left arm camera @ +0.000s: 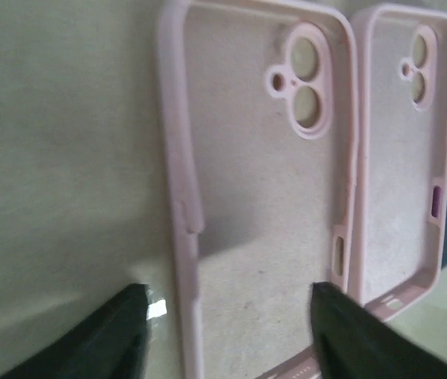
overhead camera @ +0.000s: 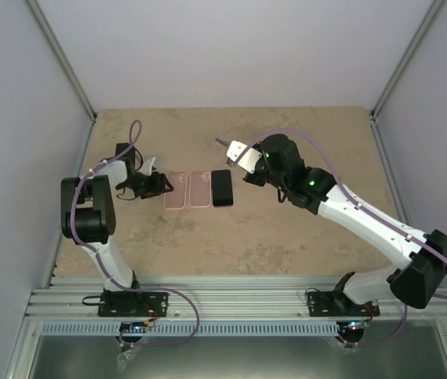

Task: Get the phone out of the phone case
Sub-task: Place the phone case at the center of the board, then place the phone at the center of the board.

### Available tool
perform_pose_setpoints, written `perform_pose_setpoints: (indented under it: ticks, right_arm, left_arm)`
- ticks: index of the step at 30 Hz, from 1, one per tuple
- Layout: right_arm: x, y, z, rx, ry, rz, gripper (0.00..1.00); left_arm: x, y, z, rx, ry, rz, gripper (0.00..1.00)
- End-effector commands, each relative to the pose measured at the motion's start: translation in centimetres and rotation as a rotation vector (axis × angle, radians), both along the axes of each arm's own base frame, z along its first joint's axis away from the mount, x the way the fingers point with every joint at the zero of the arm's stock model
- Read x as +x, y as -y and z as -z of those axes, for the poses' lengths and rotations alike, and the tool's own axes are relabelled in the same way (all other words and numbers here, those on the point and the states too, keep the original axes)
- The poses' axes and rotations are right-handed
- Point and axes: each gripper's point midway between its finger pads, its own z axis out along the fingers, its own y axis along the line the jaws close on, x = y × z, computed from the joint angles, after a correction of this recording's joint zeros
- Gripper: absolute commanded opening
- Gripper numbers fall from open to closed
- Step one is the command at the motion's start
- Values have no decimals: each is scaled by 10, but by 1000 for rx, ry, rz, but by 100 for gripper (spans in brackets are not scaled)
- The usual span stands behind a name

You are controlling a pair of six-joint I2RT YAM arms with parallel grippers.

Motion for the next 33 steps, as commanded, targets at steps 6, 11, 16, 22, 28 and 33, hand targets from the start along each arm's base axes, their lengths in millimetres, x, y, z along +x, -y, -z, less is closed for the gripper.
perform_pose_setpoints:
  ticks: [6,11,16,22,28,33]
  right_arm:
    - [11,-5,-43,35,140,8,0]
    - [16,-5,-56,19,210,9,0]
    - [22,-11,-63,12,256,12,0]
    - [28,-16,-67,-36,362,50,0]
    - [25,-30,-71,-96,518,108,0]
    - [17,-42,-66,-144,619,131,1]
  left_arm:
    - [22,-20,-77,111,216,-80,99]
    - [32,0,-162,-38,378,-92,99]
    - [32,23,-241,-306,461,-165,99]
    - [21,46,-286,-592,449,-193,99]
    - [13,71,-308,-689,457,-163,98]
    - [6,95,-312,-739,422,-136,93]
